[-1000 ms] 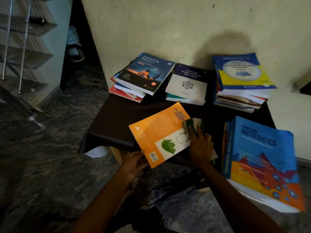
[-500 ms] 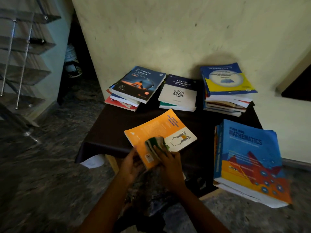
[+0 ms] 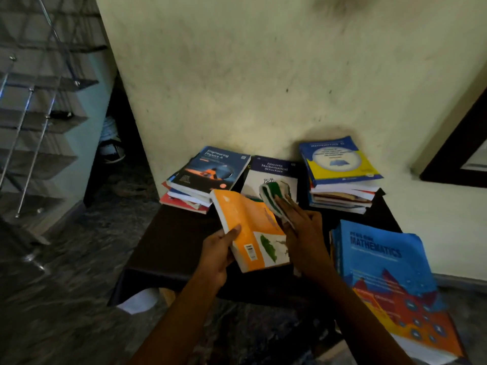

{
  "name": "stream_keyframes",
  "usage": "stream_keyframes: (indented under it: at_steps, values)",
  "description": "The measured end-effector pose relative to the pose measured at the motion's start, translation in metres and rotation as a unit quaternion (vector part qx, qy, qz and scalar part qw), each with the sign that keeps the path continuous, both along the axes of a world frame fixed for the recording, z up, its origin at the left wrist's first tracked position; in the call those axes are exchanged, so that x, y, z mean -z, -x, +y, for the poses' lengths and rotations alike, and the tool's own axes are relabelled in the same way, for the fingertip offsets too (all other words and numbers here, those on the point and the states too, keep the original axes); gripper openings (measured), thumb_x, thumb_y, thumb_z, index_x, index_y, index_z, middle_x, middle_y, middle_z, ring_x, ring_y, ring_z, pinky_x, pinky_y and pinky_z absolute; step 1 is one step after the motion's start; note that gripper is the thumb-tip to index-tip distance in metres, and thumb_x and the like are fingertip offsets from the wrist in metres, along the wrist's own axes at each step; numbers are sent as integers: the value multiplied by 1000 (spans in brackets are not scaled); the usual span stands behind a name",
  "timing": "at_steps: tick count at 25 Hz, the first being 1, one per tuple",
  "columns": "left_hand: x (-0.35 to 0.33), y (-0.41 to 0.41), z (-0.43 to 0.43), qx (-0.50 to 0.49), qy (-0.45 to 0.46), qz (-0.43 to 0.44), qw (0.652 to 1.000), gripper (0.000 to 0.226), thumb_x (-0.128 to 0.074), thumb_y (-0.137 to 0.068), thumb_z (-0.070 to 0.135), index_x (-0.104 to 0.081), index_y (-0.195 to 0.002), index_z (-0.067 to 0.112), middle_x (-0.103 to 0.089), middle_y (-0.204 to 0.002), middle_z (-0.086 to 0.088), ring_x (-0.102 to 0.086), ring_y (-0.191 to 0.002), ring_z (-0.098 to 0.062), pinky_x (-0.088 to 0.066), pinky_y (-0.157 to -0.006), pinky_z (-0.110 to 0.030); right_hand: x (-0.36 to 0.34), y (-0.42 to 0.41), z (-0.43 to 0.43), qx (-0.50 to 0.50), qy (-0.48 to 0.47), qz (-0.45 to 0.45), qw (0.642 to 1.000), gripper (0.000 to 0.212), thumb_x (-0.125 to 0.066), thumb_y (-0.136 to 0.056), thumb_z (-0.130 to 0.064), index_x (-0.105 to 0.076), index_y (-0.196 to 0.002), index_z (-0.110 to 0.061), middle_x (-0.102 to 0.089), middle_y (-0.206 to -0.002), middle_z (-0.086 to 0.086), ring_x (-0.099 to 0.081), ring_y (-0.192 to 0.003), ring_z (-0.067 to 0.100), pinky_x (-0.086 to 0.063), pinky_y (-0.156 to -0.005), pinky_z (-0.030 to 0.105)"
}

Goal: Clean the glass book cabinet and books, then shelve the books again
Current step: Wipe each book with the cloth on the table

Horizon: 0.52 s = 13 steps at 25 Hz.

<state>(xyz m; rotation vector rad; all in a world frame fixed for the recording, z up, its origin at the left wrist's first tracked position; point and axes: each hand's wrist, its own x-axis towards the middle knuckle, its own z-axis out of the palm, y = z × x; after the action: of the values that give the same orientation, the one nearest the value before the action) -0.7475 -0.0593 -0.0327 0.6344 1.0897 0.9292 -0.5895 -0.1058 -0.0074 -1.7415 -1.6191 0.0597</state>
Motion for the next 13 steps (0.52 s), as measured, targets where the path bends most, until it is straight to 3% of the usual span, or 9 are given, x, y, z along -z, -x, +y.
stream_keyframes:
  at_steps: [3,5,7,8,10,11,13]
  values:
    - [-47,-3,10,36,-65,15,997,15,-62,-87,14,-63,-102,12,-70,-98,-15,-67,-89,-30,-55,-79,-43,-27,-14,-3,5,-34,38,999,51,-44,-94,-3,-33,-133,-33,-40,-140,-7,-33,-117,25,-14,-88,10]
    - [-78,-1,23,45,-136,28,989,12,-62,-87,14,-63,-99,14,-70,-97,-10,-68,-85,-23,-56,-73,-35,-36,-25,1,12,-57,30,998,51,-40,-91,-4,-37,-134,-31,-42,-143,2,-37,-121,29,-17,-89,8]
    - [-101,1,46,22,-266,126,955,16,-63,-88,17,-61,-103,14,-67,-97,-3,-66,-79,-15,-54,-64,-24,-42,-32,8,17,-63,24,998,53,-39,-89,-3,-37,-134,-31,-44,-142,3,-41,-116,31,-21,-87,11]
    - [-106,5,62,8,-353,207,912,20,-63,-89,21,-60,-108,15,-65,-97,-1,-65,-79,-15,-51,-64,-21,-43,-33,11,21,-68,21,997,53,-39,-89,-4,-36,-133,-33,-45,-141,3,-43,-112,31,-22,-86,14]
    - [-110,11,100,-13,-509,373,776,28,-59,-91,27,-62,-114,11,-67,-91,-5,-65,-77,-24,-46,-66,-22,-47,-30,20,26,-80,26,996,50,-38,-86,-12,-32,-131,-34,-47,-139,4,-44,-108,31,-24,-87,19]
    - [-109,14,118,-15,-552,439,709,33,-55,-88,28,-63,-115,11,-70,-88,-10,-67,-76,-29,-46,-67,-25,-48,-28,26,26,-78,33,996,50,-38,-87,-13,-29,-131,-35,-46,-140,4,-42,-109,30,-25,-89,20]
    - [-101,21,149,3,-610,502,612,44,-47,-79,30,-66,-114,13,-72,-93,-12,-69,-78,-30,-50,-68,-29,-46,-22,40,20,-54,52,997,54,-41,-92,-4,-23,-130,-38,-42,-142,1,-38,-115,28,-26,-94,24]
